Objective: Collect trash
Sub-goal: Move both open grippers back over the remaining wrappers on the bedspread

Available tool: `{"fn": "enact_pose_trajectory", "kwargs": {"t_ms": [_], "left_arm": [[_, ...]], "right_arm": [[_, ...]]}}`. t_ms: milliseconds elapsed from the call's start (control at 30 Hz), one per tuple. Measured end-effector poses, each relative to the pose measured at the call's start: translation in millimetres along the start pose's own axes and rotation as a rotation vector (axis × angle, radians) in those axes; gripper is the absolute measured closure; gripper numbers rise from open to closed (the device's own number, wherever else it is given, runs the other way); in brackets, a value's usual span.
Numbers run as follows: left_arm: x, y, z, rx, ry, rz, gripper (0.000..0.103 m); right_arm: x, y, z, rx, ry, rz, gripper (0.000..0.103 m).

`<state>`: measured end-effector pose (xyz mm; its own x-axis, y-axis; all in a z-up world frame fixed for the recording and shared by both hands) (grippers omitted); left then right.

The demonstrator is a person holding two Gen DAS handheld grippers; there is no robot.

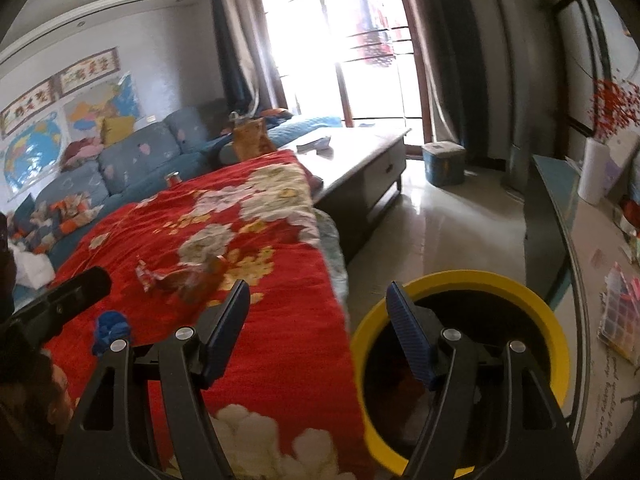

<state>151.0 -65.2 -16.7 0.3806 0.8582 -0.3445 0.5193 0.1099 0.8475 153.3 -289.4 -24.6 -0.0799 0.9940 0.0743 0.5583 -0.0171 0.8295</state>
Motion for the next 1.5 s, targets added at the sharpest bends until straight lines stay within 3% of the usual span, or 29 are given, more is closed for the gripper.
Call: {"fn": "enact_pose_trajectory", "kwargs": {"t_ms": [600,1033,1200,1433,1500], "left_arm": [[68,5,-56,-0.077,0.133,-0.125,0.011],[120,-10,-77,-0.035,0.228,-0.207,0.011],[136,-22,-74,0.029,0.188,-0.252,0.012],[141,-37,-59,0.111,0.130,-0.266,0.029],[141,-41,-55,0.128,0.116,-0.268,0.030]], "right_arm": [[84,8,9,0.008,0.131,-0.186,0.035],[160,15,43,0.036,0.225,-0.378,0.035],[184,12,60,0.064,0.252,-0.451,0.035],[211,5,82,0.105,0.273,-0.528,0.042],[215,3,88,0.116,0.275,-0.538,0.045]]}}
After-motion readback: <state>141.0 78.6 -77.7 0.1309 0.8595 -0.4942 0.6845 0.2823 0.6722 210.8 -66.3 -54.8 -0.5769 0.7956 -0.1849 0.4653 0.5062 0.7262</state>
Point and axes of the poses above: each gripper's, at about its wrist camera, not at the fingertips, and z roughly the way its jaws point, x to its left, y to its top, the point moved 2 cm from there along z, roughly the way its jaws point, and after that the axes turned 12 degrees about -y, right-handed, at the moved point
